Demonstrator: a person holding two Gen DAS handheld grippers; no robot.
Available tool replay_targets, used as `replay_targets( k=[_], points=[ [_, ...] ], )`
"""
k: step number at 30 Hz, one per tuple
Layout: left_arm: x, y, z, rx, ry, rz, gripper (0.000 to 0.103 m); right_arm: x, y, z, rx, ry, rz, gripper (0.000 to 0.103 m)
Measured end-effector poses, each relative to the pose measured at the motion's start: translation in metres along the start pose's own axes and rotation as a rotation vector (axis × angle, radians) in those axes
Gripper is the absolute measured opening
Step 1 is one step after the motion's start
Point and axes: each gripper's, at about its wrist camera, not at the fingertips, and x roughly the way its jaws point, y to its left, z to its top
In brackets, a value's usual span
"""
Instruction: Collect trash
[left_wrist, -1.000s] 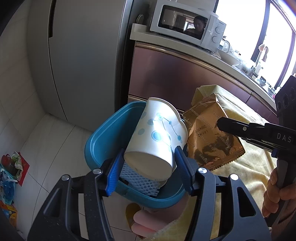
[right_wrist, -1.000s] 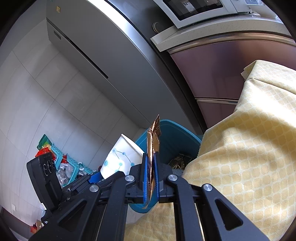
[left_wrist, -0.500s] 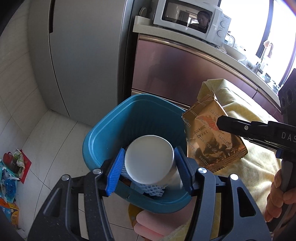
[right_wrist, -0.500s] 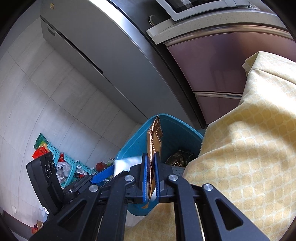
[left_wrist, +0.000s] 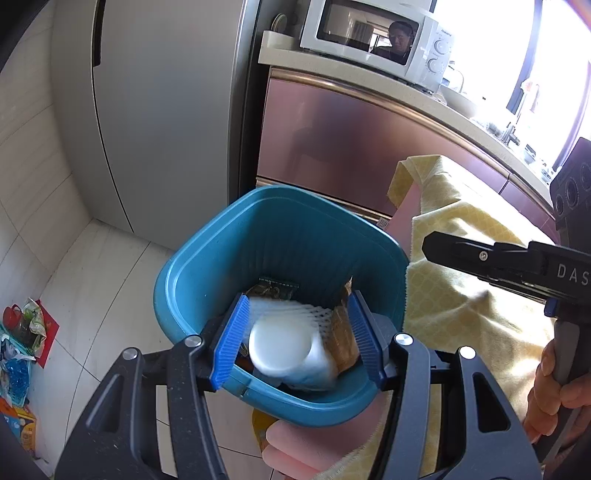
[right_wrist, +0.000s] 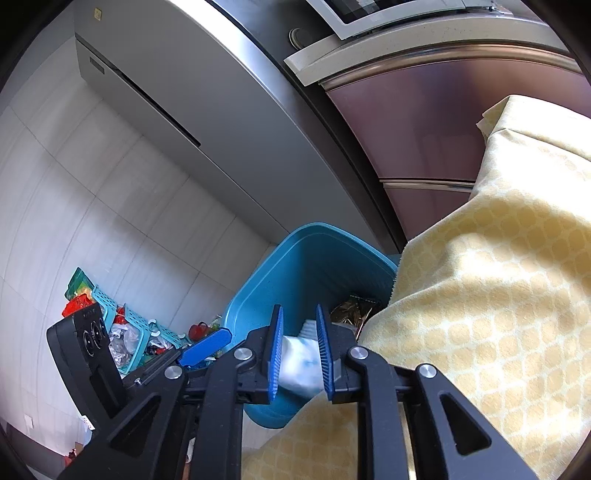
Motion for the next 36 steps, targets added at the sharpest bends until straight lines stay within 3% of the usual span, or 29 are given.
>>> replay_targets(
  k=[15, 22, 24, 30, 36],
  points=[
    [-0.05, -0.015, -0.006, 0.047, -0.111, -0.039, 0.071, -0.055, 0.005, -0.019, -0.111, -0.102, -0.056, 0.051],
    [-0.083, -0.033, -0.016, 0.086, -0.194, -0.05, 0.091, -0.092, 0.004, -0.038, -0.142, -0.174, -0.103, 0.063],
    [-0.092, -0.04, -0.021, 0.099, -0.22, -0.05, 0.097, -0.104, 0.004, -0.048, -0.161, -0.203, -0.125, 0.072],
    [-0.109, -0.06, -0.032, 0.128, -0.262, -0.037, 0.097, -0.135, 0.003, -0.071, -0.2, -0.289, -0.206, 0.086],
    [-0.125, -0.08, -0.042, 0.143, -0.319, -0.038, 0.097, -0.168, 0.0, -0.094, -0.232, -0.393, -0.295, 0.094]
  ],
)
